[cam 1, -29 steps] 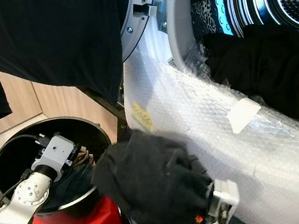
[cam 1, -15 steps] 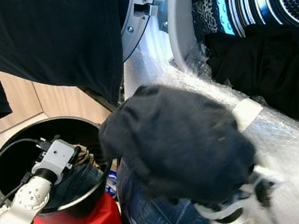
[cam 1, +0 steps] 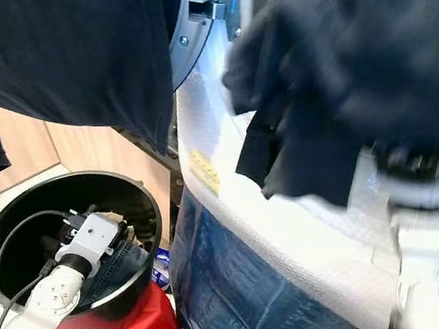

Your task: Clothes washing

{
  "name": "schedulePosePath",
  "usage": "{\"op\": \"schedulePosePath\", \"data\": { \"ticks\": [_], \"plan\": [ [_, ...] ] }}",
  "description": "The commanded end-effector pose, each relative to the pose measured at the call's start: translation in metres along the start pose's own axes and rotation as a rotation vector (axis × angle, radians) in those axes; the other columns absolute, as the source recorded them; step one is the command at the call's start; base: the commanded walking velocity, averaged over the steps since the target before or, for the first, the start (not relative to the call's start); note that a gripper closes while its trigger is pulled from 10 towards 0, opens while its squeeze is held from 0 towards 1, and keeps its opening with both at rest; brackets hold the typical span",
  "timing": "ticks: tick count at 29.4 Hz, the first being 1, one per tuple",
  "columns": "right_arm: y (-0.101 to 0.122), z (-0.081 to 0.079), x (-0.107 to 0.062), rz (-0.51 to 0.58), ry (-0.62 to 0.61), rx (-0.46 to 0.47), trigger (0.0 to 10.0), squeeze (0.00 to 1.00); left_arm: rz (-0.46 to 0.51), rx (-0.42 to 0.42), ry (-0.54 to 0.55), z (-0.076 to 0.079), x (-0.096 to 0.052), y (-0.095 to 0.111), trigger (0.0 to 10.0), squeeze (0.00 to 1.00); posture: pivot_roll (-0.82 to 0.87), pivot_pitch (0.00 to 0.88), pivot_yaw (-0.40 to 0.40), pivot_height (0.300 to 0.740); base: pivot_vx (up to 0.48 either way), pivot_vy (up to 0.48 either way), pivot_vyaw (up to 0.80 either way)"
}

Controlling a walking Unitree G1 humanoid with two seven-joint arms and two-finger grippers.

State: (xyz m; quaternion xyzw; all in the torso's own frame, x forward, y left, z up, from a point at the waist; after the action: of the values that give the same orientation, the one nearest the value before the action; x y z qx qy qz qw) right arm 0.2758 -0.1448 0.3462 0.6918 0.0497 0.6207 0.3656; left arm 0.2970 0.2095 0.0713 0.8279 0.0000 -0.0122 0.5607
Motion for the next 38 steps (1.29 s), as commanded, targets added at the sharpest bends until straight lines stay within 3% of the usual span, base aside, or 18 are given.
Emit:
{"op": "schedulePosePath", "data": {
  "ticks": [1,3,5,7,15,16,17,19,22,23,25,28,29,30,32,34,35,38],
  "plan": [
    [0.013,0.006,0.006,0.039,-0.009,-0.062,0.0,0.00,-0.029,0.007,-0.003,0.003,-0.003,-0.008,10.0,0.00,0.09,0.086,-0.032,0.740,0.000,0.000,0.00],
    [0.012,0.020,0.027,0.018,-0.024,-0.119,0.0,0.00,-0.027,0.005,-0.009,0.005,0.000,-0.007,10.0,0.00,0.08,0.080,-0.022,0.740,0.000,0.000,0.00],
    [0.017,0.030,0.051,0.087,-0.034,-0.103,0.0,0.00,-0.010,0.009,-0.011,0.004,0.003,-0.003,10.0,0.00,0.09,0.071,-0.021,0.740,0.000,0.000,0.00],
    [0.018,0.041,0.071,0.087,-0.070,-0.134,0.0,0.00,-0.007,0.002,-0.003,0.003,0.003,-0.002,10.0,0.00,0.10,0.066,-0.020,0.740,0.000,0.000,0.00],
    [0.052,0.059,0.118,0.143,-0.131,-0.186,0.0,0.00,0.000,-0.006,-0.019,0.007,0.002,-0.002,10.0,0.00,0.08,0.061,-0.016,0.740,0.000,0.000,0.00],
    [0.054,0.070,0.128,0.105,-0.210,-0.207,0.0,0.00,-0.003,-0.012,-0.021,0.008,0.002,-0.002,10.0,0.00,0.08,0.061,-0.016,0.740,0.000,0.000,0.00],
    [0.054,0.070,0.128,0.105,-0.210,-0.207,0.0,0.00,-0.003,-0.012,-0.021,0.008,0.002,-0.002,10.0,0.00,0.08,0.061,-0.016,0.740,0.000,0.000,0.00],
    [0.054,0.086,0.138,0.049,-0.325,-0.230,0.0,0.00,-0.005,-0.009,-0.032,0.011,0.003,-0.002,10.0,0.00,0.07,0.058,-0.017,0.740,0.000,0.000,0.00],
    [0.042,0.100,0.140,-0.115,-0.421,-0.290,0.0,0.00,-0.011,-0.006,-0.043,0.015,0.003,-0.002,10.0,0.00,0.08,0.055,-0.019,0.740,0.000,0.000,0.00],
    [0.042,0.100,0.140,-0.115,-0.421,-0.290,0.0,0.00,-0.011,-0.006,-0.043,0.015,0.003,-0.002,10.0,0.00,0.08,0.055,-0.019,0.740,0.000,0.000,0.00],
    [0.036,0.121,0.126,-0.308,-0.630,-0.449,0.0,0.00,-0.015,-0.017,-0.047,0.019,0.001,-0.003,10.0,0.00,0.08,0.051,-0.035,0.740,0.000,0.000,0.00],
    [0.039,0.128,0.121,-0.349,-0.708,-0.520,0.0,0.00,-0.019,-0.019,-0.048,0.022,-0.001,-0.005,10.0,0.00,0.08,0.053,-0.038,0.740,0.000,0.000,0.00],
    [0.045,0.137,0.110,-0.409,-0.836,-0.616,0.0,0.00,-0.024,-0.024,-0.048,0.023,-0.003,-0.006,10.0,0.00,0.08,0.053,-0.038,0.740,0.000,0.000,0.00],
    [0.045,0.137,0.110,-0.409,-0.836,-0.616,0.0,0.00,-0.024,-0.024,-0.048,0.023,-0.003,-0.006,10.0,0.00,0.08,0.053,-0.038,0.740,0.000,0.000,0.00],
    [0.059,0.155,0.077,-0.485,-1.095,-0.731,0.0,0.00,-0.023,-0.028,-0.060,0.028,-0.005,-0.006,10.0,0.00,0.08,0.053,-0.035,0.740,0.000,0.000,0.00],
    [0.056,0.159,0.067,-0.547,-1.127,-0.779,0.0,0.00,-0.027,-0.026,-0.063,0.029,-0.005,-0.006,10.0,0.00,0.08,0.047,-0.039,0.740,0.000,0.000,0.00],
    [0.051,0.160,0.063,-0.589,-1.132,-0.797,10.0,0.00,-0.030,-0.027,-0.065,0.029,-0.005,-0.007,10.0,0.00,0.08,0.050,-0.039,0.740,0.000,0.000,0.00],
    [0.045,0.163,0.056,-0.630,-1.144,-0.800,10.0,0.00,-0.033,-0.027,-0.071,0.030,-0.005,-0.007,10.0,0.00,0.08,0.050,-0.041,0.740,0.000,0.000,0.00]
  ]
}}
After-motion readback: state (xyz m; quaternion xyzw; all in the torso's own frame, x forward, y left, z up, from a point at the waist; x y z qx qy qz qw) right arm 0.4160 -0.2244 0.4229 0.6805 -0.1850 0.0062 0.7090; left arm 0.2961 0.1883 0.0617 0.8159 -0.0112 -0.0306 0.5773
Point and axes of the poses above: a point about 5 cm out from each wrist's last joint towards the gripper, its own x axis pointing out of the wrist towards the gripper, its own y axis along the axis of the wrist's last joint, z = x × y, the point moved 1 cm from there along x, pointing out of the wrist towards the gripper, and after that the axes turned 4 degrees about -x, right-handed, at the moved point
